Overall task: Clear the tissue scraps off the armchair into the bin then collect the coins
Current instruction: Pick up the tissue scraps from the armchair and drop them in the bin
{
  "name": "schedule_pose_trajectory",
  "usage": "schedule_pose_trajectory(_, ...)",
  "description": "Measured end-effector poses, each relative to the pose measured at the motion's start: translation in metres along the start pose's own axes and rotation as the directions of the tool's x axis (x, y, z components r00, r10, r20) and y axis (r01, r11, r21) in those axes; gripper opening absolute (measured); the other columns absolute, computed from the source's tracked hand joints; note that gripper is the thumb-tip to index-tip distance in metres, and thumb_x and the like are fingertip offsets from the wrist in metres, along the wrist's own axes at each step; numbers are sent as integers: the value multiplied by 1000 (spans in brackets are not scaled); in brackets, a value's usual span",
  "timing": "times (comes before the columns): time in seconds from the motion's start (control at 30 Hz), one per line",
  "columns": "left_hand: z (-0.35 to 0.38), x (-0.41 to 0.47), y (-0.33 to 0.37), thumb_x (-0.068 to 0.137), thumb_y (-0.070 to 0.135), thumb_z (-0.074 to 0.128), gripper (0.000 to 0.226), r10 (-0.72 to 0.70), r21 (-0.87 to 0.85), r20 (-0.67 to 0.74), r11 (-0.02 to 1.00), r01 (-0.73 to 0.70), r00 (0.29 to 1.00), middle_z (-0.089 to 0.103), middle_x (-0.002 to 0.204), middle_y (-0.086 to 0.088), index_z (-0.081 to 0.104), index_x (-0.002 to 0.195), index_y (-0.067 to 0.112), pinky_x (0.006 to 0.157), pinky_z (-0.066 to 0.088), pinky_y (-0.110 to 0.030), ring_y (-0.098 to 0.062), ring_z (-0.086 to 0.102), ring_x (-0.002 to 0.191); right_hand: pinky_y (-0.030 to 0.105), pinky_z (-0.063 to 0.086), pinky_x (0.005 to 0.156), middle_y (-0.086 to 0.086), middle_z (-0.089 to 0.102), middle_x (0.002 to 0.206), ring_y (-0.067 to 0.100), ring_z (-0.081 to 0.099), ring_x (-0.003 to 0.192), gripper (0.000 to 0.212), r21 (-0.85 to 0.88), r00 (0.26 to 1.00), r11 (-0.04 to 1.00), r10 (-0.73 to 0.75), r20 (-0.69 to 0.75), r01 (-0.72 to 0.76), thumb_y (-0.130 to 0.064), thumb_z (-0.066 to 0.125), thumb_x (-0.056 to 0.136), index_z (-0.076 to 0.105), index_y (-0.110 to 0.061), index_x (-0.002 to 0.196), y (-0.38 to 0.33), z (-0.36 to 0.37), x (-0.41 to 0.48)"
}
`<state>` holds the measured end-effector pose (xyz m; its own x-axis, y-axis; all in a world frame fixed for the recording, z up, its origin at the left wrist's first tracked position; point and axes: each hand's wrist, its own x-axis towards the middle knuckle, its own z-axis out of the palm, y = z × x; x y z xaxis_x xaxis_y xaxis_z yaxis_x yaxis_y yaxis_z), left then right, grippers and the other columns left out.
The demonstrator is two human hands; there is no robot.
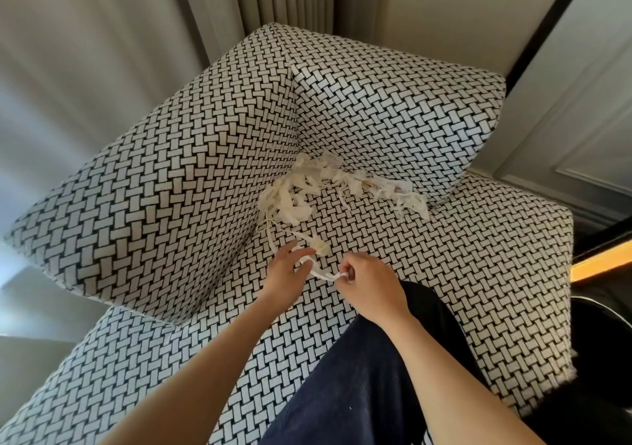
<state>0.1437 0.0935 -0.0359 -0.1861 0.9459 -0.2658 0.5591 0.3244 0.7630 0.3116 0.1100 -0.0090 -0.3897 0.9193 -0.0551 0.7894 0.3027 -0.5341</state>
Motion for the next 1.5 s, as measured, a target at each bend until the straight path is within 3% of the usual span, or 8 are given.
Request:
schedule_pose_trajectory(0.27, 29, 30, 4, 96, 38, 39, 40, -76, 307, 235, 952, 0, 969, 7, 157, 1, 42, 136, 41, 112, 12, -44, -30, 10, 142, 22, 34, 60, -12, 46, 70, 5, 43, 66, 10, 39, 998, 999, 0, 62, -2, -26, 58, 82, 52, -20, 77, -2, -4, -1)
schedule_pose_trajectory(0.4, 29, 32, 6, 96, 42, 37, 43, -118, 374, 234, 927, 23, 965, 14, 155, 3, 42, 138, 32, 112, 14, -43, -27, 13, 140, 20, 31, 56, -12, 46, 68, 4, 41, 62, 9, 42, 997, 999, 2, 83, -6, -26, 57, 82, 54, -19, 77, -1, -5, -3)
schedule_pose_trajectory(0.53, 25, 32, 7, 93, 38, 45, 37, -117, 292, 172, 954, 63, 978, 27, 145, 4, 55, 128, 28, 105, 18, -33, -24, 27, 130, 21, 33, 55, -10, 51, 73, 6, 43, 63, 12, 19, 996, 1000, 3, 84, -4, -29, 57, 83, 58, -17, 82, -2, -5, -3)
schedule_pose_trajectory(0.9, 10, 20, 8, 93, 29, 52, 28, -142, 76, 75, 988, 136, 987, 39, 129, 1, 65, 116, 20, 88, 22, -21, -24, 28, 119, 17, 40, 61, -11, 53, 82, 4, 48, 71, 7, -1, 999, 1000, -15, -29, 15, -22, 58, 87, 61, -17, 91, 1, 0, 0)
schedule_pose_trajectory(1.2, 3, 20, 28, 92, 27, 55, 26, -65, -14, 91, 998, 66, 994, 34, 133, 4, 62, 117, 27, 106, 32, -34, -19, 34, 124, 20, 52, 68, -7, 63, 92, 2, 57, 77, 12, 245, 941, 966, 151, -302, -77, -15, 62, 88, 66, -17, 99, 23, -17, -9)
schedule_pose_trajectory(1.37, 21, 18, 69, 89, 31, 58, 23, 26, -31, 163, 999, -21, 986, 38, 134, 2, 65, 111, 31, 97, 46, -42, -30, 50, 115, 15, 50, 68, -8, 63, 90, 0, 58, 77, 12, 286, 891, 950, 235, -388, -126, -10, 63, 88, 68, -15, 98, 59, -50, -51)
schedule_pose_trajectory(1.43, 29, 14, 86, 91, 28, 56, 25, 63, -52, 173, 997, -54, 983, 35, 133, 4, 64, 114, 28, 88, 50, -22, -17, 51, 108, 16, 51, 70, -7, 64, 91, -1, 58, 78, 13, 261, 880, 953, 251, -404, -152, -12, 63, 88, 67, -16, 99, 70, -63, -67)
schedule_pose_trajectory(1.5, 39, 5, 105, 93, 24, 55, 27, 122, -82, 212, 991, -106, 970, 32, 130, 4, 62, 118, 21, 61, 42, -3, -4, 45, 96, 19, 53, 70, -6, 65, 93, 1, 59, 79, 14, 233, 850, 955, 275, -450, -186, -13, 61, 88, 68, -15, 101, 79, -78, -86)
